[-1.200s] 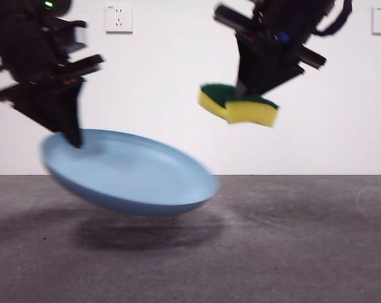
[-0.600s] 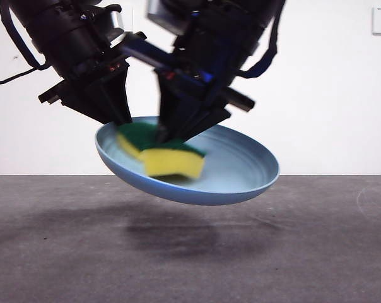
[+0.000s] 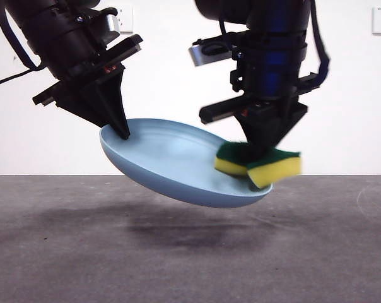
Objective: Pick up the plate,pick up the cloth,clean the plate with the cloth
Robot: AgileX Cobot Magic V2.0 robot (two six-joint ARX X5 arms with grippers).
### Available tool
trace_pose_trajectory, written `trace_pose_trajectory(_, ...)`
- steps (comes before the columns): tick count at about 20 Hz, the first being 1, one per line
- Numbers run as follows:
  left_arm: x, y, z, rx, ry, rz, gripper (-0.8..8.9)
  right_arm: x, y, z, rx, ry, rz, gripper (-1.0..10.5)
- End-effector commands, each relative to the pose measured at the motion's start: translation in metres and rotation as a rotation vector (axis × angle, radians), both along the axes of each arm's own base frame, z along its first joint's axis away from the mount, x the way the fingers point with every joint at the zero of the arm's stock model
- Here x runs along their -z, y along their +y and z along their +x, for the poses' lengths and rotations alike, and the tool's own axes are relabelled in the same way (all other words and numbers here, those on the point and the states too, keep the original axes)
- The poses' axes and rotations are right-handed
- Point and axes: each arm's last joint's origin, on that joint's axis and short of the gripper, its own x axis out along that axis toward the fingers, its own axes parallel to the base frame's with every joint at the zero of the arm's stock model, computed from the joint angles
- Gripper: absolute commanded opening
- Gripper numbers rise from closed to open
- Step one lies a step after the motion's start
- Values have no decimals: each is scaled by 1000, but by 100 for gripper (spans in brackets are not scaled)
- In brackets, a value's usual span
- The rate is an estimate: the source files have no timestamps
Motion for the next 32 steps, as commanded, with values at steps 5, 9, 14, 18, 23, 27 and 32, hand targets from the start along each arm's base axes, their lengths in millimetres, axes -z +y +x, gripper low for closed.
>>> trace_pose_trajectory(5,-3,-9,-2,60,-8,-78,-8,-8,22,11,-161,72,503,-17)
trace_pose_trajectory(9,-9,-11,5,3,-75,-116,-8,0,33,-11,-219,209,453,-17)
trace_pose_trajectory(14,-10,-11,6,-7,-82,-134,-8,14,21,-32,-212,333,143,-17)
trace_pose_trajectory(18,-4,-9,0,12,-12,-85,-8,12,-2,-21,-5,106,-178,-16)
trace_pose_trajectory(23,-1,-12,-6,39,34,-56,-8,2,0,4,21,-59,-28,-16)
trace_pose_trajectory(27,-1,-20,-12,75,28,-44,-8,-10,17,15,-168,-54,334,-16)
trace_pose_trajectory(32,1,-16,-7,-22,-126,202,-8,-31,10,3,-220,-26,413,-16)
